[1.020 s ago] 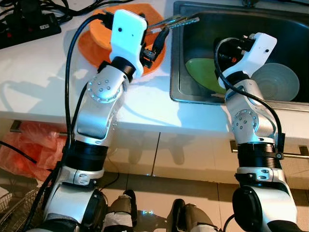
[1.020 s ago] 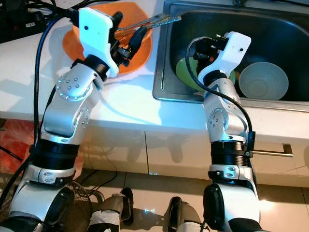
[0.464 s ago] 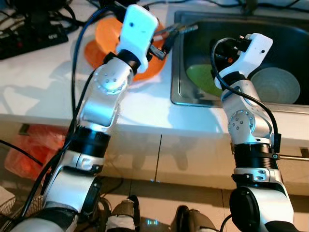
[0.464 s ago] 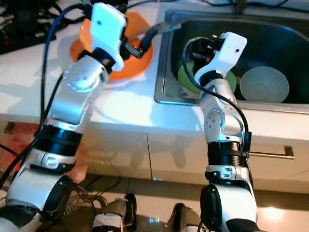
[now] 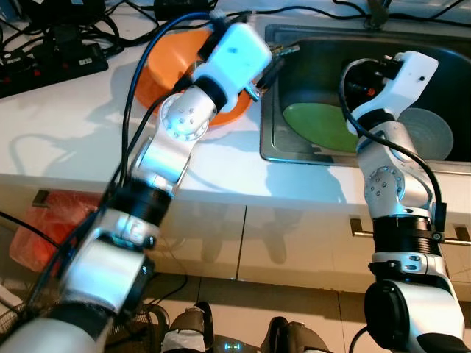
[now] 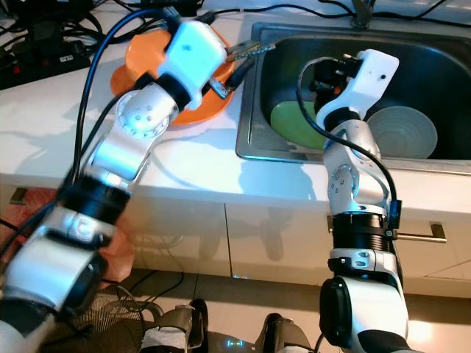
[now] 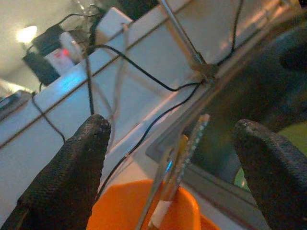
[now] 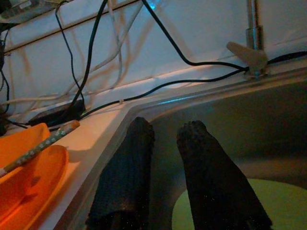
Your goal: Kitchen organization
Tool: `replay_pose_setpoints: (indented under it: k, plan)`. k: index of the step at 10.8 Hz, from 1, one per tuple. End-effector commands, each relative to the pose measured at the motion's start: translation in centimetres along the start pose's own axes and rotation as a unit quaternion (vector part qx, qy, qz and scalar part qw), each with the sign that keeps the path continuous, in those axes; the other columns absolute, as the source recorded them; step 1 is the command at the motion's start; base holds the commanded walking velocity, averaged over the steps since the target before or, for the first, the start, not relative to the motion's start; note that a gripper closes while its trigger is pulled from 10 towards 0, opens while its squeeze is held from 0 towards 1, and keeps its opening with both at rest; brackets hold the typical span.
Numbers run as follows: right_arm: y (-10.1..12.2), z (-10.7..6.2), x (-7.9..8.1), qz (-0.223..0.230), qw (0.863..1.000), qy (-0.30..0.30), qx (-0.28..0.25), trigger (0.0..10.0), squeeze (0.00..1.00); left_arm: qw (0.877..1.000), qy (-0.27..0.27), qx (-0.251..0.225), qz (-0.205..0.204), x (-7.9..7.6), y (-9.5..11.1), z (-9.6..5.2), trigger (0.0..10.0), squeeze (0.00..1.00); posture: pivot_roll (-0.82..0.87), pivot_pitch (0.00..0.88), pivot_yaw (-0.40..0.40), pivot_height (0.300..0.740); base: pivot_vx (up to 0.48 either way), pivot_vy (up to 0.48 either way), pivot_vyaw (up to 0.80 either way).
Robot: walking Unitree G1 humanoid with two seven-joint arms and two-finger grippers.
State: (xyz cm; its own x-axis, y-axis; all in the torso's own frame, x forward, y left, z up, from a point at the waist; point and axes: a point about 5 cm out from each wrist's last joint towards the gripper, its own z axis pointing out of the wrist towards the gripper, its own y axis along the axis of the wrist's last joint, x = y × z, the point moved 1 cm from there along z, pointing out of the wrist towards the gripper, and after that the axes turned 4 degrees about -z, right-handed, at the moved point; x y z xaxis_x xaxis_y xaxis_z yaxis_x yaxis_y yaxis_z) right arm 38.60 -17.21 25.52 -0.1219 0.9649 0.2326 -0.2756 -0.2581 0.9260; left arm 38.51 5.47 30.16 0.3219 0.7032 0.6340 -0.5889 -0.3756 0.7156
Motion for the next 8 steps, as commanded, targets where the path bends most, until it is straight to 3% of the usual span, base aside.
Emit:
replay_pose_setpoints:
  k: [1, 4, 8]
  plan:
    - [0.2, 0.0, -0.3, -0.005, 1.000, -0.004, -0.004, 10.0, 0.00, 1.000, -0.008, -0.004, 0.021, -0.3, 0.2, 0.3, 10.0, 0.00, 0.06, 0.168, 0.021, 0.740, 0.000, 0.000, 0.00]
    - [0.3, -0.2, 0.4, 0.000, 1.000, 0.006, -0.006, 10.0, 0.00, 0.998, -0.045, 0.008, 0.044, -2.4, 0.1, 2.2, 10.0, 0.00, 0.05, 0.196, 0.018, 0.740, 0.000, 0.000, 0.00]
    - [0.2, -0.6, 0.8, 0.007, 1.000, 0.009, -0.003, 10.0, 0.00, 0.996, -0.030, 0.028, 0.079, -2.3, 0.2, 3.8, 10.0, 0.00, 0.04, 0.226, 0.017, 0.740, 0.000, 0.000, 0.00]
